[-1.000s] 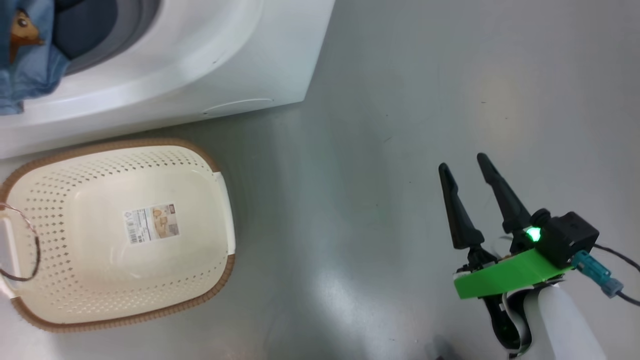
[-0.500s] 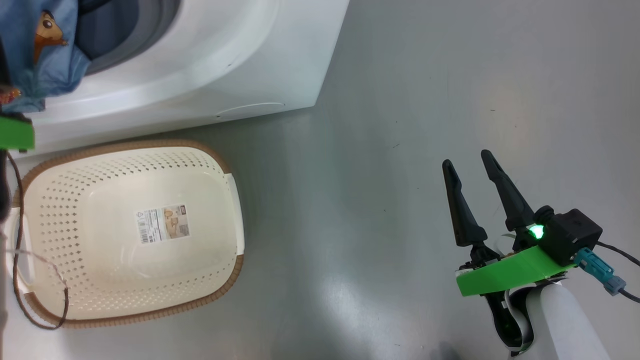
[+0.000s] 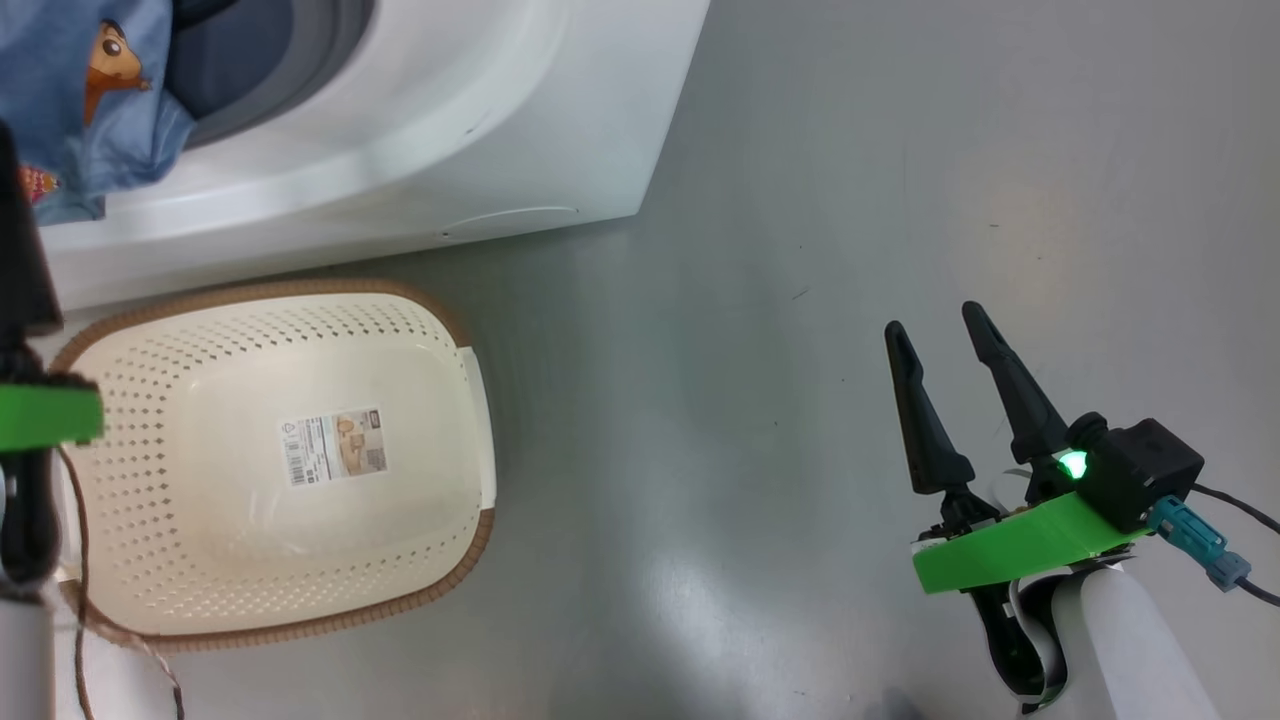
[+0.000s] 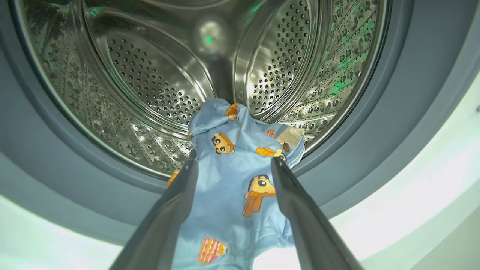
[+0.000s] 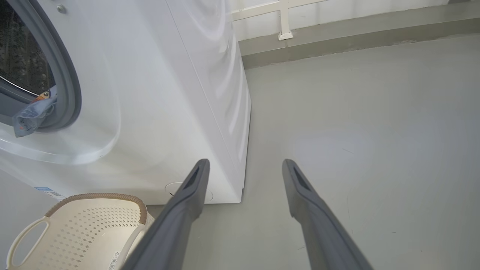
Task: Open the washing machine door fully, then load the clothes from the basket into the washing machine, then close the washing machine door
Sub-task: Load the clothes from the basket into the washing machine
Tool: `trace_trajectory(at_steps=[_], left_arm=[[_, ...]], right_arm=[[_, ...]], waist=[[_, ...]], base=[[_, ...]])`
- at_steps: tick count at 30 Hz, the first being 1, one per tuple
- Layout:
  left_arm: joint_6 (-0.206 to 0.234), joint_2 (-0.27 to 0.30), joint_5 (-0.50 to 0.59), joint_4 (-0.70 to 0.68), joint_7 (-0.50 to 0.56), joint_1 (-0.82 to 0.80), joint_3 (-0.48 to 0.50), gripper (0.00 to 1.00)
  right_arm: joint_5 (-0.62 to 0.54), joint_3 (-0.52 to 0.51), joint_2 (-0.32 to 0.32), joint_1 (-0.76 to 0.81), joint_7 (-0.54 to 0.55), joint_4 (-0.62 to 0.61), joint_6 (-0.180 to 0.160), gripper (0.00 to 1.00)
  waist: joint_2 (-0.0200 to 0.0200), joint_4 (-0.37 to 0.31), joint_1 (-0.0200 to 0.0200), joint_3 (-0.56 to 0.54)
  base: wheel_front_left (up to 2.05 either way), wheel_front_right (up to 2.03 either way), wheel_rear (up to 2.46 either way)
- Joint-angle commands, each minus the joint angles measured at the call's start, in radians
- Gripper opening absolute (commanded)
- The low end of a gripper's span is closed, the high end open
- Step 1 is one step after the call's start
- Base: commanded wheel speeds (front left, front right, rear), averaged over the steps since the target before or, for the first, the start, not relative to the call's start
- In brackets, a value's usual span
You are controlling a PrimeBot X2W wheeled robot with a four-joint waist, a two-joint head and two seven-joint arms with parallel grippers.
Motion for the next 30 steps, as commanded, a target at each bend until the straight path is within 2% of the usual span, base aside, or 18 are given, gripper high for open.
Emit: trace_trajectory(at_steps=[1,12,21,30], left_arm=[[0.001,0.033,0.010,-0.034,-0.005,0.038,0.055,1.00],[-0.003,-0.027,0.043,-0.090,-0.005,0.191,0.144,1.00],[-0.004,-0.073,0.062,-0.089,-0.005,0.296,0.163,1.00],[-0.004,-0.082,0.068,-0.096,-0.005,0.389,0.177,1.00]], right_arm=[[0.009,0.025,0.002,0.009,-0.005,-0.018,0.003,1.00],[0.014,0.026,0.002,0.010,-0.005,-0.016,0.003,1.00],[0.012,0.034,0.002,0.004,-0.005,-0.011,0.003,1.00],[0.011,0.039,0.002,0.002,-0.005,-0.006,0.003,1.00]], waist=[[0.0000,0.000,0.0000,-0.001],[0.0000,0.003,0.0000,-0.003],[0.0000,0.005,0.0000,-0.002],[0.0000,0.008,0.0000,-0.006]], base=[[0.00,0.00,0.00],[0.00,0.00,0.00],[0.00,0.00,0.00],[0.00,0.00,0.00]])
